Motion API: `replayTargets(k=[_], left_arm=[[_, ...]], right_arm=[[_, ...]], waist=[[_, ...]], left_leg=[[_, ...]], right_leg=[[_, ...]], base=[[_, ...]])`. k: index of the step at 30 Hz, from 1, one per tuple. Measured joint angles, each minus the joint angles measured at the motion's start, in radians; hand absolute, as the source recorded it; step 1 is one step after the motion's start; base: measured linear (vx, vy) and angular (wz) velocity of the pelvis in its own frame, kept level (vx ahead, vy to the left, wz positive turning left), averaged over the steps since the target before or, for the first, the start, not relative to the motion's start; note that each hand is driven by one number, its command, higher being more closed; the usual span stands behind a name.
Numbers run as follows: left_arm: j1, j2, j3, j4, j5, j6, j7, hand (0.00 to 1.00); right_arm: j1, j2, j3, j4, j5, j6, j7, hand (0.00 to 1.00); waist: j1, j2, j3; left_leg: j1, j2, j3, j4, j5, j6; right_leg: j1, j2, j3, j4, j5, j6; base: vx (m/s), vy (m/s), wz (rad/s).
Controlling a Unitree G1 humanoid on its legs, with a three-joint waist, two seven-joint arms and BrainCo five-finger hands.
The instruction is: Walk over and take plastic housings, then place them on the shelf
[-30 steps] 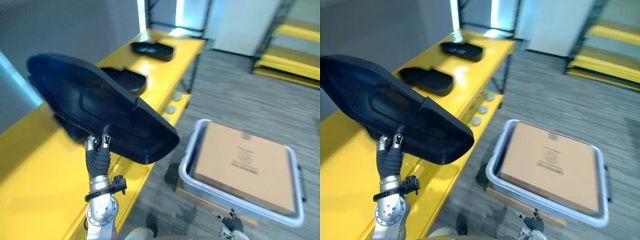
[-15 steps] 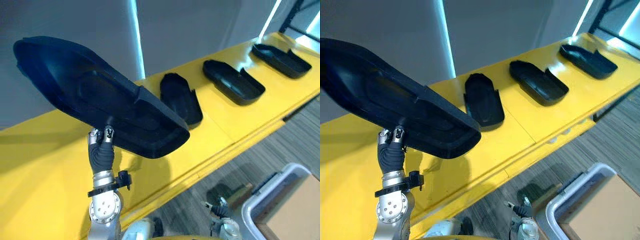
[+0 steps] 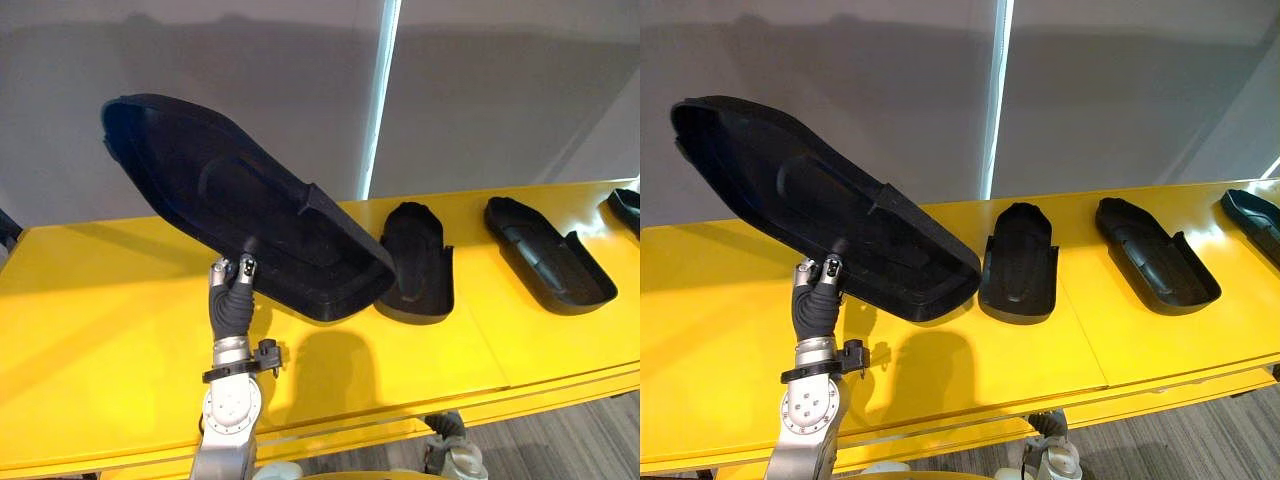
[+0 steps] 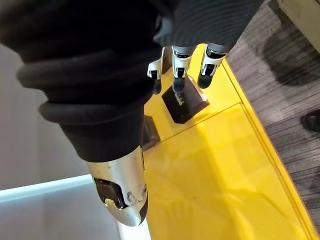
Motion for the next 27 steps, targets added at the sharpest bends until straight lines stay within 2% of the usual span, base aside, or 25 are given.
replayTargets(k=[4, 7, 8, 9, 10, 11, 13, 14, 15, 16, 17, 18, 19, 20, 21, 23, 24, 25, 26, 27], left_arm=[[-0.003, 0.000, -0.016, 0.033, 0.000, -0.004, -0.003, 1.00], [-0.005, 0.008, -0.022, 0.040, 0.000, -0.003, -0.004, 1.00], [-0.011, 0.008, -0.016, 0.038, 0.000, -0.002, -0.001, 1.00], [-0.013, 0.007, -0.007, 0.037, 0.000, -0.003, 0.001, 1.00], [-0.011, 0.007, -0.003, 0.037, 0.000, -0.003, 0.001, 1.00], [-0.008, 0.007, 0.001, 0.037, 0.000, -0.001, 0.002, 1.00], [-0.009, 0.003, -0.001, 0.037, -0.002, -0.003, 0.000, 1.00], [-0.009, 0.000, -0.005, 0.038, -0.002, -0.006, 0.000, 1.00], [-0.010, -0.002, -0.010, 0.045, -0.002, -0.022, 0.000, 1.00], [-0.010, -0.003, -0.010, 0.049, -0.003, -0.023, 0.001, 1.00], [-0.018, -0.010, -0.010, 0.069, -0.003, -0.024, 0.003, 1.00], [-0.030, 0.003, -0.005, 0.104, -0.003, -0.024, 0.007, 1.00], [-0.036, 0.026, -0.002, 0.142, -0.005, -0.018, 0.018, 1.00], [-0.035, 0.033, -0.003, 0.155, -0.006, -0.016, 0.023, 1.00], [-0.035, 0.043, -0.006, 0.168, -0.011, -0.012, 0.023, 1.00], [-0.039, 0.053, -0.012, 0.168, -0.011, -0.013, 0.023, 1.00], [-0.046, 0.057, -0.016, 0.168, -0.010, -0.014, 0.023, 1.00], [-0.054, 0.057, -0.021, 0.167, -0.010, -0.014, 0.023, 1.00], [-0.054, 0.054, -0.022, 0.164, -0.010, -0.013, 0.022, 1.00], [-0.051, 0.049, -0.019, 0.158, -0.009, -0.014, 0.021, 1.00]], right_arm=[[0.018, 0.008, -0.002, 0.000, 0.000, 0.000, 0.000, 0.00], [0.028, 0.009, -0.004, 0.007, 0.009, -0.001, -0.002, 0.00], [0.028, 0.008, -0.005, 0.008, 0.010, -0.002, -0.004, 0.00], [0.017, 0.007, -0.005, 0.008, 0.012, -0.002, -0.009, 0.00], [0.013, 0.006, -0.003, 0.007, 0.016, -0.002, -0.015, 0.00], [0.008, 0.006, -0.002, 0.006, 0.018, -0.002, -0.020, 0.00], [-0.010, 0.002, -0.002, 0.005, 0.018, -0.004, -0.021, 0.00], [-0.013, -0.001, -0.003, 0.006, 0.018, -0.006, -0.021, 0.00], [-0.015, -0.011, -0.003, 0.018, 0.018, -0.015, -0.021, 0.00], [-0.021, -0.018, -0.004, 0.025, 0.018, -0.015, -0.021, 0.00], [-0.022, -0.028, -0.009, 0.049, 0.018, -0.013, -0.022, 0.00], [-0.024, -0.019, -0.022, 0.095, 0.018, -0.009, -0.022, 0.00], [-0.015, 0.011, -0.020, 0.131, 0.018, 0.000, -0.019, 0.00], [-0.011, 0.019, -0.019, 0.140, 0.018, 0.005, -0.018, 0.00], [-0.012, 0.015, -0.021, 0.138, 0.018, 0.007, -0.018, 0.00], [-0.013, 0.015, -0.023, 0.135, 0.017, 0.000, -0.019, 0.00], [-0.016, 0.017, -0.015, 0.133, 0.015, 0.000, -0.018, 0.00], [-0.020, 0.017, -0.009, 0.132, 0.010, 0.002, -0.017, 0.00], [-0.025, 0.015, -0.010, 0.130, 0.006, 0.004, -0.017, 0.00], [-0.034, 0.016, -0.010, 0.126, 0.005, 0.006, -0.015, 0.00]], waist=[[-0.003, -0.006, -0.003], [-0.007, -0.029, 0.003], [-0.022, -0.029, 0.010], [-0.024, -0.021, 0.021], [-0.022, -0.020, 0.026], [-0.024, -0.018, 0.025], [-0.028, -0.022, 0.024], [-0.029, -0.022, 0.024], [-0.042, -0.013, 0.016], [-0.054, -0.001, 0.009], [-0.061, 0.019, -0.006], [-0.081, -0.003, -0.009], [-0.081, -0.030, -0.004], [-0.080, -0.043, -0.004], [-0.079, -0.054, 0.001], [-0.077, -0.052, 0.002], [-0.071, -0.049, 0.002], [-0.056, -0.053, 0.000], [-0.053, -0.049, 0.002], [-0.054, -0.022, 0.019]], left_leg=[[0.001, 0.012, -0.021, -0.024, 0.013, -0.020], [-0.051, -0.005, -0.039, -0.011, 0.055, -0.052], [-0.070, 0.023, 0.061, -0.003, 0.047, -0.041], [-0.090, 0.093, 0.195, 0.032, 0.030, -0.019], [-0.096, 0.126, 0.242, 0.062, 0.027, -0.019], [-0.101, 0.188, 0.284, 0.133, 0.015, -0.003], [-0.081, 0.279, 0.278, 0.219, 0.012, 0.002], [-0.070, 0.298, 0.266, 0.221, 0.013, 0.001], [-0.060, 0.319, 0.197, 0.183, 0.021, 0.000], [-0.048, 0.327, 0.166, 0.145, 0.038, -0.008], [-0.027, 0.298, 0.116, 0.079, -0.005, -0.110], [-0.026, 0.260, 0.109, 0.041, -0.035, -0.170], [-0.043, 0.220, 0.107, 0.066, -0.033, -0.161], [-0.054, 0.210, 0.106, 0.088, -0.038, -0.153], [-0.075, 0.195, 0.108, 0.144, -0.053, -0.140], [-0.099, 0.196, 0.116, 0.205, -0.083, -0.125], [-0.100, 0.201, 0.142, 0.214, -0.103, -0.114], [-0.101, 0.199, 0.173, 0.206, -0.108, -0.105], [-0.096, 0.197, 0.190, 0.193, -0.109, -0.086], [-0.079, 0.197, 0.226, 0.167, -0.103, -0.062]], right_leg=[[0.029, 0.011, -0.027, -0.035, 0.010, -0.008], [0.025, -0.019, -0.105, -0.041, 0.010, -0.009], [0.024, -0.033, -0.140, -0.042, 0.012, -0.012], [0.023, -0.034, -0.163, -0.034, 0.014, -0.015], [0.022, -0.037, -0.165, -0.026, 0.014, -0.015], [0.021, -0.051, -0.165, -0.016, 0.014, -0.015], [0.013, -0.092, -0.144, 0.000, 0.022, 0.001], [0.007, -0.105, -0.134, -0.002, 0.026, 0.016], [-0.013, -0.136, -0.114, -0.008, 0.030, 0.064], [-0.020, -0.144, -0.112, -0.011, 0.034, 0.084], [-0.033, -0.159, -0.112, -0.022, 0.052, 0.125], [-0.020, -0.191, -0.109, -0.069, 0.091, 0.141], [0.000, -0.217, -0.108, -0.129, 0.145, 0.132], [0.014, -0.223, -0.114, -0.155, 0.174, 0.129], [0.032, -0.231, -0.114, -0.190, 0.230, 0.128], [0.026, -0.228, -0.109, -0.190, 0.276, 0.105], [0.006, -0.227, -0.113, -0.183, 0.305, 0.065], [-0.024, -0.227, -0.115, -0.181, 0.350, 0.006], [-0.034, -0.225, -0.117, -0.189, 0.382, -0.024], [-0.059, -0.206, -0.102, -0.105, 0.323, 0.003]], base=[[-0.03, -0.088, 0.19], [-0.06, -0.035, 0.77], [-0.12, -0.002, 0.90], [-0.12, 0.023, 0.73], [-0.09, 0.087, 0.33], [-0.05, 0.122, 0.02], [-0.08, 0.272, -0.13], [-0.15, 0.470, -0.17], [-0.12, 0.462, -0.07], [-0.08, 0.532, 0.04], [-0.03, 0.534, 0.25], [-0.04, 0.592, 0.28], [-0.02, 0.421, 0.25], [-0.04, 0.366, 0.07], [-0.07, 0.345, -0.01], [-0.12, 0.323, -0.19], [-0.15, 0.254, -0.57], [-0.17, 0.244, -0.65], [-0.23, 0.236, -0.71], [-0.23, 0.188, -0.57]])
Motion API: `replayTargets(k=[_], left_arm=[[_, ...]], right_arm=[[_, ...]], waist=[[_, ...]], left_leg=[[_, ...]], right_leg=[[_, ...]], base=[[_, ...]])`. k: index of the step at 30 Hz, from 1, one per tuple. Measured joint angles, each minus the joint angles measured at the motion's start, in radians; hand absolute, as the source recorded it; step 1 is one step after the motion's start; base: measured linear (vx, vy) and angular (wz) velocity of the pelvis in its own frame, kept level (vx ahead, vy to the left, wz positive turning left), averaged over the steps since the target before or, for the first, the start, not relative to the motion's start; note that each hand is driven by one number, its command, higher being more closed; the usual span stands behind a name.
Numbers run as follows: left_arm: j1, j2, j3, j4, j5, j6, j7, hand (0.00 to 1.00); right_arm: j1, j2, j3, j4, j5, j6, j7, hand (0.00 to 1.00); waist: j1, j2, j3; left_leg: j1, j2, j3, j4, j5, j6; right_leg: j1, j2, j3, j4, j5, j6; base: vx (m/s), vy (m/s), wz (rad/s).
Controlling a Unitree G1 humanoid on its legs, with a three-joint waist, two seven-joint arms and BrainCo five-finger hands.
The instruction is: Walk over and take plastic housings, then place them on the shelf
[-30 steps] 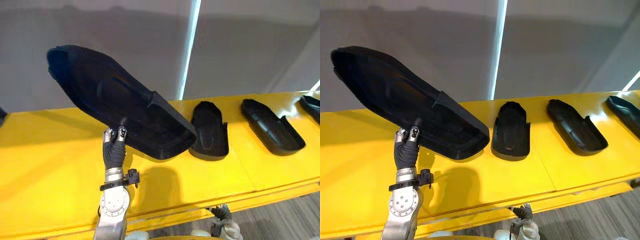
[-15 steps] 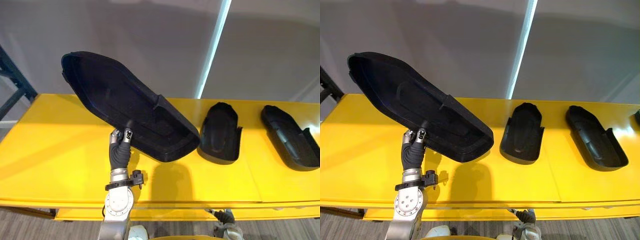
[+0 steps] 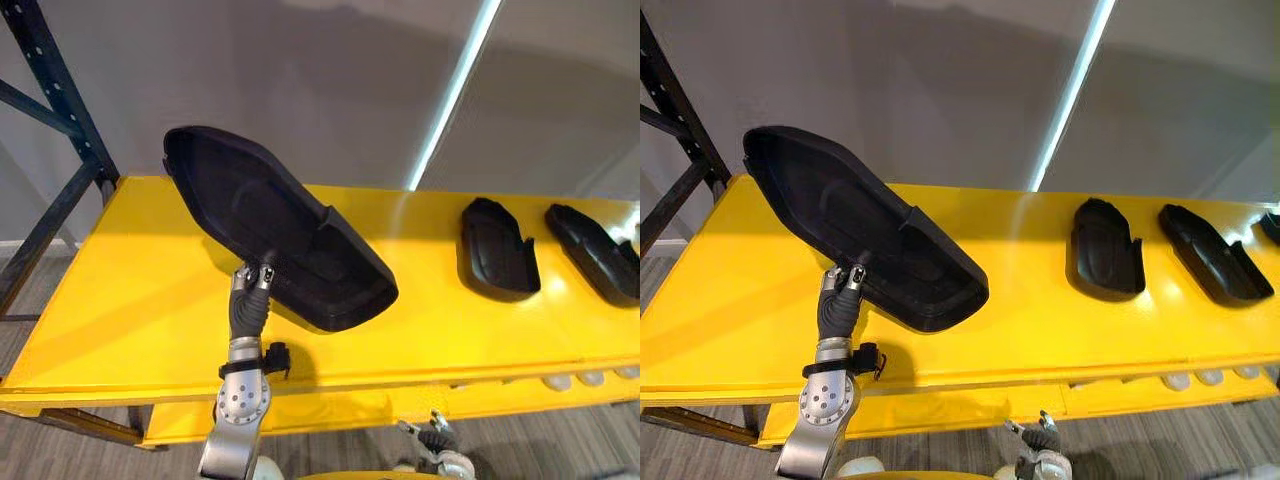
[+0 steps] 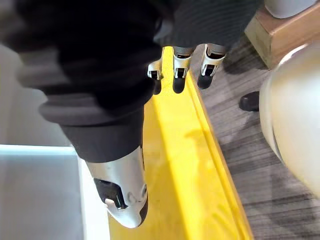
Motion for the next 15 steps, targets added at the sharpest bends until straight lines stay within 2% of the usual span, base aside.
replayTargets(k=[1, 2, 3, 4, 5, 8, 9, 11, 15], left_arm=[[0.001, -0.007, 0.000, -0.002, 0.000, 0.000, 0.001, 1.00], [0.000, -0.013, 0.000, -0.005, 0.000, 0.000, 0.000, 1.00], [-0.001, -0.019, -0.006, -0.018, 0.002, -0.001, -0.001, 1.00], [-0.002, -0.019, -0.012, -0.023, 0.004, -0.003, -0.001, 1.00], [-0.004, -0.023, -0.025, -0.027, 0.008, -0.005, -0.002, 1.00], [0.002, -0.049, -0.037, -0.024, 0.020, 0.002, -0.024, 1.00], [0.002, -0.050, -0.038, -0.024, 0.032, 0.002, -0.025, 1.00], [0.003, -0.050, -0.030, -0.024, 0.046, 0.002, -0.039, 1.00], [0.013, -0.050, -0.005, -0.024, 0.047, 0.002, -0.044, 1.00]], right_arm=[[0.003, -0.004, 0.006, -0.015, -0.001, 0.000, 0.006, 0.00], [0.003, -0.006, 0.008, -0.018, -0.001, -0.001, 0.010, 0.00], [0.006, -0.008, 0.013, -0.019, -0.001, -0.003, 0.017, 0.00], [0.009, -0.008, 0.017, -0.019, 0.000, -0.004, 0.017, 0.00], [0.014, -0.008, 0.019, -0.019, 0.001, -0.003, 0.018, 0.00], [0.032, -0.016, 0.016, -0.043, 0.006, -0.005, 0.017, 0.00], [0.036, -0.016, 0.016, -0.043, 0.009, -0.005, 0.017, 0.00], [0.041, -0.010, 0.016, -0.042, 0.012, -0.005, 0.017, 0.00], [0.050, 0.004, 0.015, -0.042, 0.013, -0.005, 0.017, 0.00]], waist=[[-0.002, 0.003, 0.003], [-0.001, 0.002, 0.002], [-0.001, -0.005, -0.001], [-0.001, -0.009, -0.004], [-0.001, -0.009, -0.004], [-0.002, 0.020, -0.006], [-0.002, 0.011, -0.004], [0.002, 0.019, -0.013], [0.001, 0.002, -0.024]], left_leg=[[0.023, -0.001, 0.017, -0.018, 0.010, 0.012], [0.034, 0.000, 0.018, -0.027, 0.014, 0.015], [0.044, -0.018, 0.024, -0.042, 0.019, 0.015], [0.043, -0.030, 0.026, -0.047, 0.022, 0.017], [0.034, -0.049, 0.023, -0.048, 0.025, 0.019], [0.041, -0.049, -0.002, -0.058, 0.044, 0.004], [0.048, -0.048, -0.009, -0.071, 0.056, -0.005], [0.065, -0.037, -0.009, -0.093, 0.067, -0.013], [0.088, -0.020, -0.008, -0.138, 0.098, -0.021]], right_leg=[[-0.027, 0.060, 0.028, 0.195, -0.165, 0.073], [-0.027, 0.095, 0.048, 0.251, -0.234, 0.077], [-0.019, 0.161, 0.087, 0.288, -0.340, 0.070], [-0.016, 0.185, 0.108, 0.290, -0.380, 0.059], [-0.004, 0.218, 0.152, 0.267, -0.434, 0.007], [0.020, 0.232, 0.143, 0.241, -0.424, -0.003], [0.032, 0.235, 0.132, 0.235, -0.423, -0.004], [0.053, 0.242, 0.122, 0.206, -0.415, -0.017], [0.088, 0.264, 0.120, 0.133, -0.375, -0.032]], base=[[-0.21, 0.153, -0.52], [-0.16, 0.049, -0.38], [-0.12, -0.007, -0.23], [-0.12, -0.047, -0.09], [-0.08, -0.040, 0.13], [0.02, -0.028, 0.19], [0.04, -0.047, 0.18], [0.07, -0.053, 0.10], [0.08, -0.028, -0.05]])
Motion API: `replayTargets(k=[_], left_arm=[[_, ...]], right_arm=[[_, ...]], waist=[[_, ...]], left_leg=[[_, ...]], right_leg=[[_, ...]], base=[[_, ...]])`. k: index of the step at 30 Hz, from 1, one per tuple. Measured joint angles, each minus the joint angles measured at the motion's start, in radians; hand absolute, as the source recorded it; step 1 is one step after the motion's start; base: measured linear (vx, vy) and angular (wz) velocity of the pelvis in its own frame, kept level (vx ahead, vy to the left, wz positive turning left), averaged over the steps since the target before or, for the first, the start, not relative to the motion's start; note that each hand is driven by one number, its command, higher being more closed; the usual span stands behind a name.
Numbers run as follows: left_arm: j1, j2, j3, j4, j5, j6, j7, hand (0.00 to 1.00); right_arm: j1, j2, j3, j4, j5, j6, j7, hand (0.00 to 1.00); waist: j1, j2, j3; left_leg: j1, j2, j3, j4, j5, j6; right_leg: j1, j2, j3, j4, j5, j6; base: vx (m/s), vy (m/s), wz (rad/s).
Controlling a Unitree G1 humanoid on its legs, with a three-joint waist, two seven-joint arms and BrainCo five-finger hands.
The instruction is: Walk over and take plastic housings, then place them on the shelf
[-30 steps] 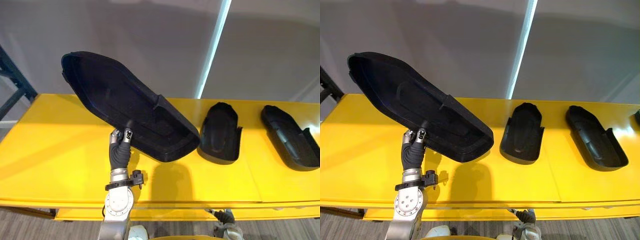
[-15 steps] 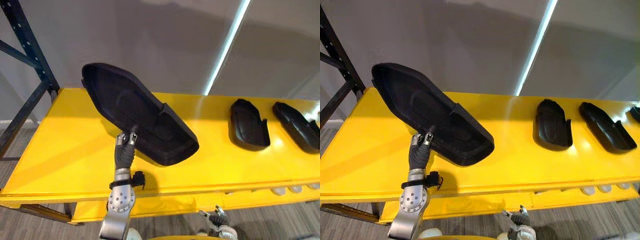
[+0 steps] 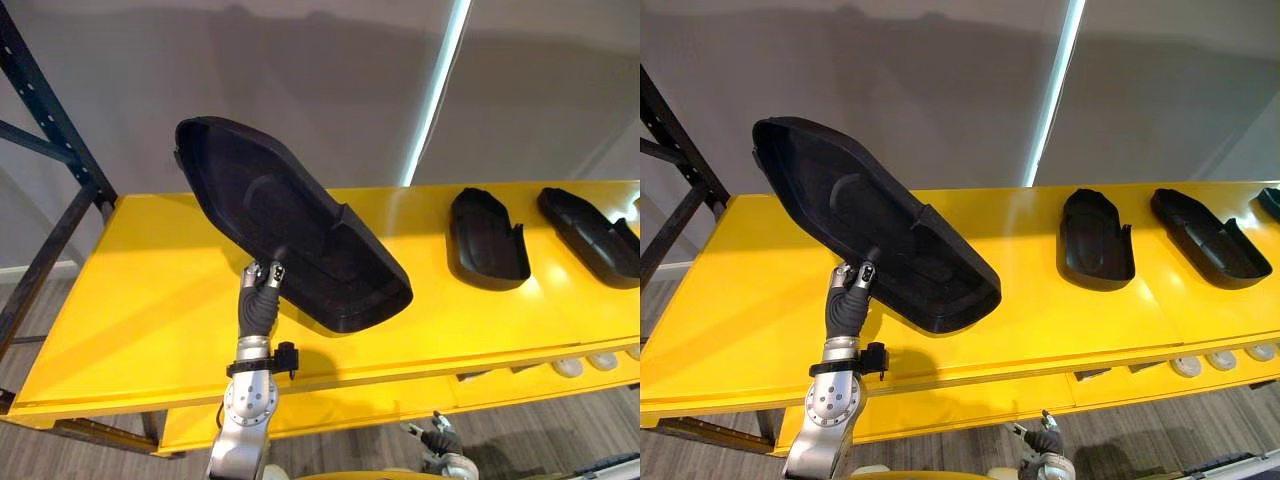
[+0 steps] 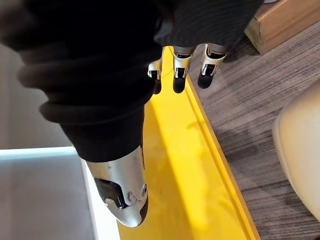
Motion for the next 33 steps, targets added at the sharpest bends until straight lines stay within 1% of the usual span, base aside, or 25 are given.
replayTargets(k=[3, 7, 9, 13, 17, 20, 21, 25, 27, 29, 30, 31, 32, 33], left_arm=[[0.012, 0.000, 0.017, 0.000, 0.000, 0.000, 0.000, 1.00], [0.015, 0.000, 0.024, 0.000, 0.000, 0.001, 0.000, 1.00], [0.022, 0.000, 0.030, 0.000, 0.000, 0.002, 0.001, 1.00], [0.021, 0.000, 0.055, 0.006, 0.004, 0.015, 0.001, 1.00], [0.006, 0.009, 0.108, 0.051, 0.016, 0.041, 0.008, 1.00], [-0.044, 0.049, 0.153, 0.095, 0.028, 0.072, 0.009, 1.00], [-0.084, 0.073, 0.179, 0.121, 0.032, 0.083, 0.009, 1.00], [-0.181, 0.124, 0.228, 0.178, 0.033, 0.112, 0.014, 1.00], [-0.222, 0.138, 0.244, 0.209, 0.033, 0.119, 0.015, 1.00], [-0.239, 0.150, 0.254, 0.218, 0.033, 0.131, 0.011, 1.00], [-0.250, 0.161, 0.262, 0.246, 0.034, 0.130, 0.006, 1.00], [-0.262, 0.167, 0.266, 0.271, 0.034, 0.133, 0.004, 1.00], [-0.285, 0.176, 0.280, 0.321, 0.040, 0.150, 0.000, 1.00], [-0.304, 0.185, 0.296, 0.366, 0.040, 0.169, -0.003, 1.00]], right_arm=[[0.001, 0.000, -0.006, 0.001, 0.000, -0.001, -0.001, 0.00], [0.000, -0.002, -0.005, 0.003, 0.000, -0.001, -0.001, 0.00], [0.001, -0.005, -0.004, 0.003, 0.000, -0.001, 0.000, 0.00], [0.004, -0.008, -0.004, 0.006, 0.000, -0.001, 0.000, 0.00], [0.019, -0.017, -0.004, 0.014, -0.001, -0.001, 0.002, 0.00], [0.029, -0.021, -0.004, 0.018, -0.002, -0.001, 0.005, 0.00], [0.031, -0.024, -0.004, 0.034, -0.003, -0.001, 0.010, 0.00], [0.045, -0.026, -0.007, 0.040, -0.003, 0.001, 0.024, 0.00], [0.043, -0.029, -0.009, 0.045, -0.004, 0.002, 0.026, 0.00], [0.041, -0.029, -0.012, 0.047, -0.007, 0.003, 0.028, 0.00], [0.034, -0.028, -0.018, 0.049, -0.013, 0.007, 0.036, 0.00], [0.033, -0.029, -0.021, 0.052, -0.013, 0.007, 0.042, 0.00], [0.031, -0.032, -0.028, 0.056, -0.018, 0.009, 0.048, 0.00], [0.021, -0.038, -0.031, 0.060, -0.022, 0.009, 0.049, 0.00]], waist=[[0.000, 0.000, -0.002], [0.000, -0.001, -0.004], [0.001, 0.004, -0.006], [-0.001, 0.008, -0.007], [0.001, 0.015, -0.022], [-0.001, 0.015, -0.032], [-0.001, 0.015, -0.033], [-0.005, 0.013, -0.036], [-0.007, 0.013, -0.036], [-0.016, 0.012, -0.039], [-0.017, 0.018, -0.044], [-0.018, 0.015, -0.048], [-0.024, 0.019, -0.051], [-0.027, 0.030, -0.048]], left_leg=[[0.022, 0.010, 0.004, -0.026, 0.009, 0.002], [0.033, 0.010, 0.017, -0.057, 0.035, 0.006], [0.034, 0.012, 0.031, -0.066, 0.041, 0.011], [0.046, 0.013, 0.037, -0.082, 0.044, 0.009], [0.041, 0.013, 0.044, -0.096, 0.044, 0.008], [0.031, 0.010, 0.046, -0.111, 0.052, 0.004], [0.031, 0.009, 0.046, -0.121, 0.056, 0.004], [0.028, 0.008, 0.049, -0.125, 0.065, -0.003], [0.028, 0.007, 0.050, -0.131, 0.072, -0.007], [0.029, 0.003, 0.051, -0.145, 0.080, -0.005], [0.031, -0.001, 0.053, -0.152, 0.089, -0.003], [0.034, -0.004, 0.053, -0.159, 0.095, -0.002], [0.034, -0.008, 0.053, -0.171, 0.102, -0.001], [0.038, -0.010, 0.054, -0.182, 0.107, -0.001]], right_leg=[[0.035, 0.012, 0.008, -0.068, 0.037, -0.001], [0.052, 0.011, 0.020, -0.130, 0.083, 0.002], [0.057, 0.012, 0.035, -0.165, 0.105, 0.006], [0.069, 0.014, 0.041, -0.194, 0.129, 0.007], [0.070, 0.015, 0.050, -0.229, 0.156, 0.009], [0.069, 0.015, 0.058, -0.250, 0.174, 0.012], [0.069, 0.016, 0.060, -0.264, 0.185, 0.011], [0.066, 0.028, 0.067, -0.278, 0.195, 0.008], [0.063, 0.029, 0.070, -0.280, 0.196, 0.007], [0.056, 0.029, 0.072, -0.280, 0.199, 0.007], [0.048, 0.028, 0.072, -0.284, 0.206, 0.006], [0.049, 0.027, 0.072, -0.290, 0.209, 0.006], [0.049, 0.025, 0.071, -0.301, 0.216, 0.008], [0.050, 0.025, 0.071, -0.309, 0.223, 0.009]], base=[[0.06, 0.019, -0.12], [0.01, 0.028, -0.10], [-0.03, 0.024, -0.19], [-0.06, 0.021, -0.10], [-0.11, 0.015, -0.08], [-0.14, 0.007, -0.05], [-0.12, -0.006, -0.04], [-0.06, -0.005, -0.06], [-0.01, -0.009, -0.03], [0.06, -0.008, -0.03], [0.09, -0.003, -0.04], [0.09, 0.000, -0.03], [0.06, 0.000, -0.01], [0.04, 0.000, -0.02]])
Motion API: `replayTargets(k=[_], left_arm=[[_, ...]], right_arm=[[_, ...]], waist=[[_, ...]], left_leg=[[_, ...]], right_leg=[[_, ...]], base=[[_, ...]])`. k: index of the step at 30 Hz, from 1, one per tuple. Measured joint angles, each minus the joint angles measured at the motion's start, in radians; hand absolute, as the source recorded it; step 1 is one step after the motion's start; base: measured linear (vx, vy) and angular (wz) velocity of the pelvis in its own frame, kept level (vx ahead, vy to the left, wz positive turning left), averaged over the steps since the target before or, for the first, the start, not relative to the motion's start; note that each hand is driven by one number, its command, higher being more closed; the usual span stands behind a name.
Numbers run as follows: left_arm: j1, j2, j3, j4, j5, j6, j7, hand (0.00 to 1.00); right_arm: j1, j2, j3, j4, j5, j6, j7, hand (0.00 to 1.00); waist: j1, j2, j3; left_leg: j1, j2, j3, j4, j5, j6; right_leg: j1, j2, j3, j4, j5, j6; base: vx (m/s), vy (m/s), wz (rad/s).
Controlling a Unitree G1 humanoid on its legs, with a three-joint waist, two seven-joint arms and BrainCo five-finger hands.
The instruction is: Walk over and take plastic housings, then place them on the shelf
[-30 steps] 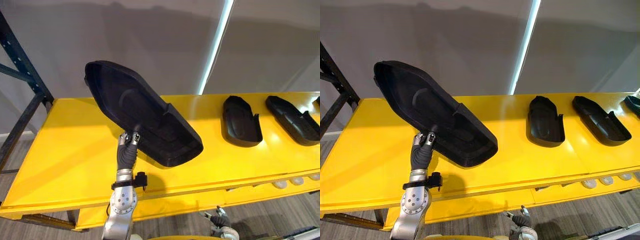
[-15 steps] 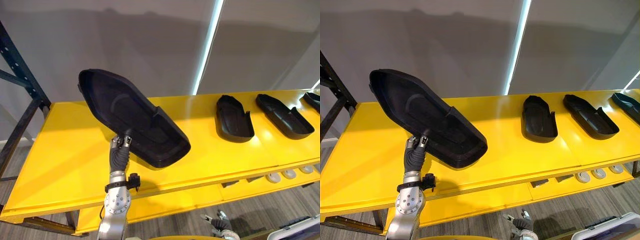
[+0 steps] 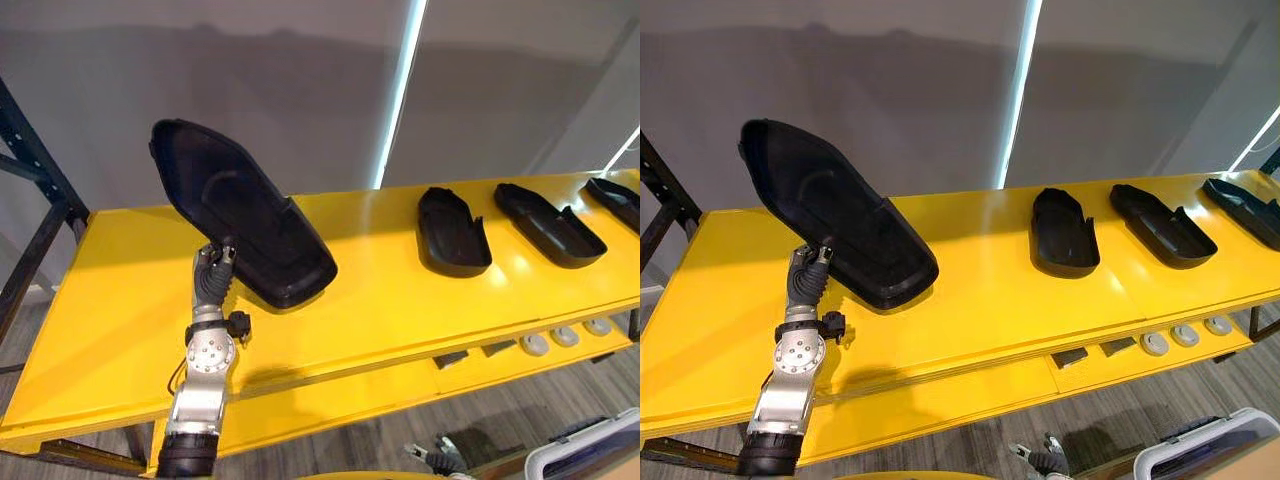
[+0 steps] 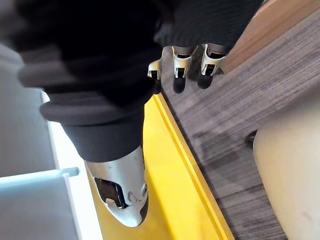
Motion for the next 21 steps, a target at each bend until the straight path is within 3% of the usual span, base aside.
replayTargets(k=[10, 14, 19, 20, 21], left_arm=[[-0.151, 0.076, 0.005, 0.216, 0.002, 0.064, -0.105, 1.00], [-0.157, 0.104, 0.008, 0.260, 0.024, 0.072, -0.107, 1.00], [-0.204, 0.157, 0.034, 0.340, 0.064, 0.104, -0.152, 1.00], [-0.216, 0.169, 0.033, 0.354, 0.073, 0.107, -0.160, 0.00], [-0.239, 0.187, 0.033, 0.374, 0.082, 0.114, -0.177, 0.00]], right_arm=[[-0.025, -0.026, -0.016, 0.038, -0.002, 0.018, 0.023, 0.00], [-0.043, -0.026, -0.015, 0.054, -0.003, 0.018, 0.041, 0.00], [-0.044, -0.030, -0.014, 0.052, -0.011, 0.019, 0.051, 0.00], [-0.044, -0.029, -0.014, 0.052, -0.011, 0.018, 0.053, 0.00], [-0.044, -0.029, -0.014, 0.052, -0.012, 0.018, 0.059, 0.00]], waist=[[-0.006, 0.021, 0.010], [-0.028, 0.020, 0.012], [-0.027, 0.014, 0.023], [-0.028, 0.012, 0.024], [-0.028, 0.008, 0.028]], left_leg=[[0.027, -0.015, -0.019, -0.088, 0.058, 0.002], [0.030, -0.028, -0.026, -0.116, 0.076, 0.001], [0.038, -0.042, -0.047, -0.150, 0.080, -0.007], [0.038, -0.042, -0.051, -0.150, 0.080, -0.007], [0.038, -0.042, -0.057, -0.150, 0.080, -0.007]], right_leg=[[-0.002, -0.003, -0.006, -0.025, 0.034, -0.011], [-0.005, -0.011, -0.005, -0.053, 0.053, -0.007], [-0.017, -0.010, 0.019, -0.076, 0.064, -0.010], [-0.017, -0.009, 0.019, -0.076, 0.064, -0.010], [-0.017, -0.007, 0.018, -0.076, 0.063, -0.010]], base=[[-0.03, -0.008, 0.00], [-0.13, -0.003, -0.04], [-0.10, -0.002, -0.16], [-0.04, -0.015, -0.03], [0.00, 0.000, 0.00]])
